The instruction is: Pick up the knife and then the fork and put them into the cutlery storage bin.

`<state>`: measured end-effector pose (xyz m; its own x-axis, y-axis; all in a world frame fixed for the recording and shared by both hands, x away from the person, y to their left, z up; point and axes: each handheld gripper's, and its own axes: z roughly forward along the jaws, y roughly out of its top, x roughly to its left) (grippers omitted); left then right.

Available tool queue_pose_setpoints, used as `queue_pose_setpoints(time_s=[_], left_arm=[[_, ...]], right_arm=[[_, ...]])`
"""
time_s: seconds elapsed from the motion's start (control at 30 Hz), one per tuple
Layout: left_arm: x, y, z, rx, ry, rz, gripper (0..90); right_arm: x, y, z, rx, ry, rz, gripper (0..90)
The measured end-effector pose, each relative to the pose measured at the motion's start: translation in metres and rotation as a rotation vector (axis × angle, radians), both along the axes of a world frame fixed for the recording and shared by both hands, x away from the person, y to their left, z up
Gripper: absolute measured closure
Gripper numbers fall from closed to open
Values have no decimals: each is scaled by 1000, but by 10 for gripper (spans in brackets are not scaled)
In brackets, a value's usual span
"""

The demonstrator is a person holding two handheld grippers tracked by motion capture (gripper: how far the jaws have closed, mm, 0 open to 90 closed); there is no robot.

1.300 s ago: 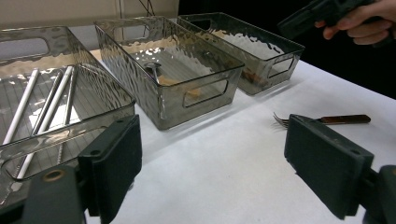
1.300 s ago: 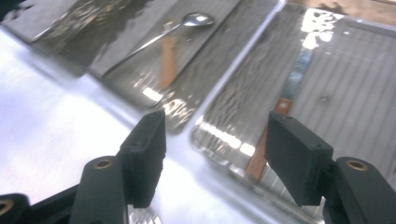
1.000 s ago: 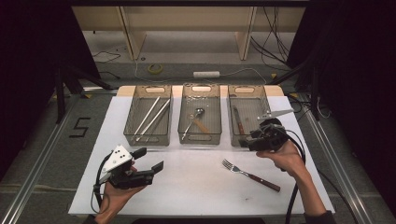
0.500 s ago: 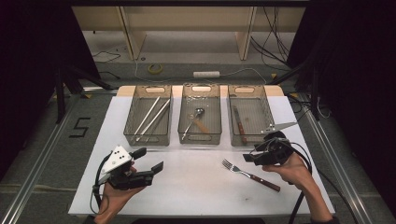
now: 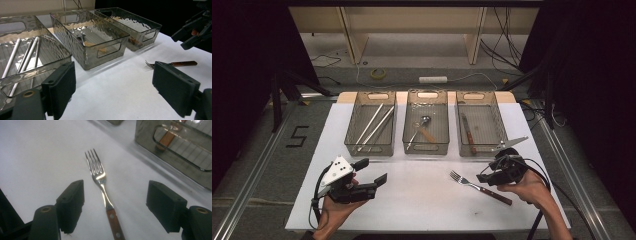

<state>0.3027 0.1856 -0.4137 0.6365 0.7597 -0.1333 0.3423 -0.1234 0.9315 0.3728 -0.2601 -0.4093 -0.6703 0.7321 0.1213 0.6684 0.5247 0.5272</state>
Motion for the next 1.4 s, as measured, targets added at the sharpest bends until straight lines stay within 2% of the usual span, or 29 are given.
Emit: queue_pose_setpoints(time_s=[0.47,0.7,0.83,1.2,1.4], left_arm=[[0,0,0,-5,2,1,185],[0,0,0,-1,0,-1,185],[0,0,0,-1,1,0,185],[0,0,0,-1,0,-1,185],[0,0,0,0,1,-2,185]], right_arm=[[-5,0,-16,-76,71,31,287],[-7,-1,-24,-133,97,41,408],[-7,-3,-28,-145,105,43,500],[-10,-1,-38,-207,131,66,562],[-10,-2,-41,-216,135,67,602]])
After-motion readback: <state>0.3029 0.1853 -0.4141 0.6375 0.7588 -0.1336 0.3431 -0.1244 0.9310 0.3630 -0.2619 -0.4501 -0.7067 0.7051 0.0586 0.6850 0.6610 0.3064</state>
